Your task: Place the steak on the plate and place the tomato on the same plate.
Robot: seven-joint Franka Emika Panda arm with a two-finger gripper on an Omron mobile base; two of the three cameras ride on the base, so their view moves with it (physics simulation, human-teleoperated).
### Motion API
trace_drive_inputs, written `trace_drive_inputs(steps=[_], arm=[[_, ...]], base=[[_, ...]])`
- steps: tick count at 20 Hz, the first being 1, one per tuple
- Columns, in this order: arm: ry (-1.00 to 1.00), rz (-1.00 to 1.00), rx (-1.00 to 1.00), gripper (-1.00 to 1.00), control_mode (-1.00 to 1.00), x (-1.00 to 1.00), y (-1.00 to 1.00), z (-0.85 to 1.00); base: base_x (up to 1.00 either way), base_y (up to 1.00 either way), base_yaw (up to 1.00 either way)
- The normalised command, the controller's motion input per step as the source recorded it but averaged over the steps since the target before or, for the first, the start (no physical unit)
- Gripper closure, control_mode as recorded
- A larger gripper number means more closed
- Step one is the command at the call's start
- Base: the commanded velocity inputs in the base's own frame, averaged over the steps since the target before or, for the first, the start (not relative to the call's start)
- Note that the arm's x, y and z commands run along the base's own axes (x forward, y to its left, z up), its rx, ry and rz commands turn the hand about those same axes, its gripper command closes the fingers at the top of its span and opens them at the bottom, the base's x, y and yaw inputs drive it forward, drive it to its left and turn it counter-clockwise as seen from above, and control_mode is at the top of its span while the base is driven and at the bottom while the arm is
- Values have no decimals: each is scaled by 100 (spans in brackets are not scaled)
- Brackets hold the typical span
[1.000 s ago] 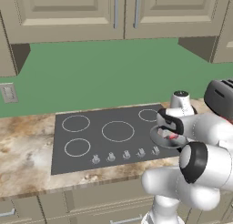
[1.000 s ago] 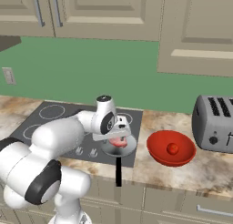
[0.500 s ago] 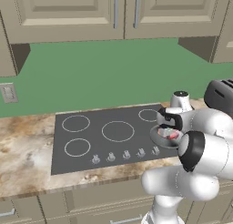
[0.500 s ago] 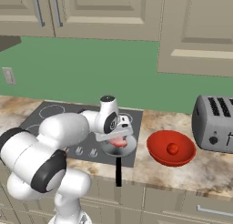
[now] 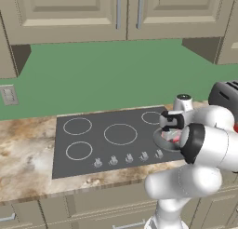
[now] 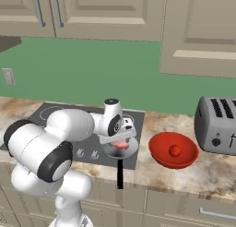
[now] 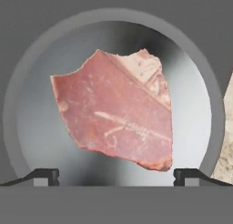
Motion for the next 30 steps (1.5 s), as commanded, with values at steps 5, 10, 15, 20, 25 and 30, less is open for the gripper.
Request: trace_drive_inputs(steps=[5, 10, 15, 20, 25, 30], arm=[[1, 0, 1, -100, -100, 11, -8, -14], [1, 0, 6, -100, -100, 10, -2, -16], [0, 0, 7, -100, -100, 12, -2, -14], [0, 0, 2, -100, -100, 8, -1, -8], [-3, 0, 0, -100, -100, 3, -3, -13], [-17, 0, 0, -100, -100, -4, 0, -30]], base=[[0, 0, 0], [0, 0, 0], [0, 0, 0], [0, 0, 0], [0, 0, 0], [0, 0, 0]])
